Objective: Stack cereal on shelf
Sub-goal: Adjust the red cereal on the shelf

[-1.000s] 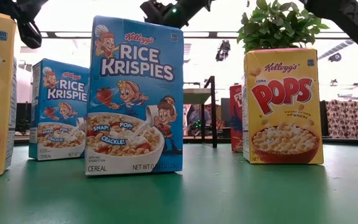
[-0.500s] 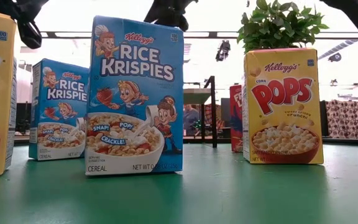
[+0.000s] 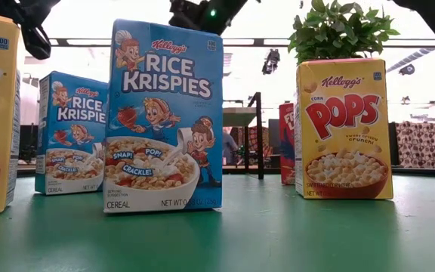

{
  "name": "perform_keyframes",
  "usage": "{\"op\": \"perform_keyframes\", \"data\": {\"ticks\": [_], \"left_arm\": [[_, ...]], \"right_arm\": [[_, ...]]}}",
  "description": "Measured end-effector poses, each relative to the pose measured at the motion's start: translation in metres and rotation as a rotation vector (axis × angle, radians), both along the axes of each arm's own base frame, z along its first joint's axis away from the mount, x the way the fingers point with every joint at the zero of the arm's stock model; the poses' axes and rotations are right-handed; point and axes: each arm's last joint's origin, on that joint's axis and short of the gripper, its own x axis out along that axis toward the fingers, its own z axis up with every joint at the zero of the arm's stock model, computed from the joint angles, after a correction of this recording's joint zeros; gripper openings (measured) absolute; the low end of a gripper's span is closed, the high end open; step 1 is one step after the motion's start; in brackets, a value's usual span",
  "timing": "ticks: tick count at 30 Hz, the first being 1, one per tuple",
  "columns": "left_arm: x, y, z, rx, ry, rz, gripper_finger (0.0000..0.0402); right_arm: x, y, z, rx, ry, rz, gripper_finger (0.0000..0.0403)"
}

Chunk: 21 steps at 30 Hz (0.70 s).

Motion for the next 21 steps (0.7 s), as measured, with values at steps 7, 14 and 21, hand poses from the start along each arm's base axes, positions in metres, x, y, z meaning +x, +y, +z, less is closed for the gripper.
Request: {"op": "perform_keyframes", "data": {"ticks": [7, 14, 21], "left_arm": [[0.0, 0.0, 0.0, 0.0, 0.0, 0.0, 0.0], [0.0, 0.0, 0.0, -0.001, -0.001, 0.0, 0.0], [0.001, -0.001, -0.001, 0.015, 0.017, 0.001, 0.0]], "right_arm": [[0.009, -0.015, -0.016, -0.123, -0.1, -0.023, 0.0009], [0.011, -0.032, -0.018, -0.21, -0.174, -0.024, 0.0009], [0.007, -0.026, -0.022, -0.203, -0.099, -0.001, 0.0009]]}}
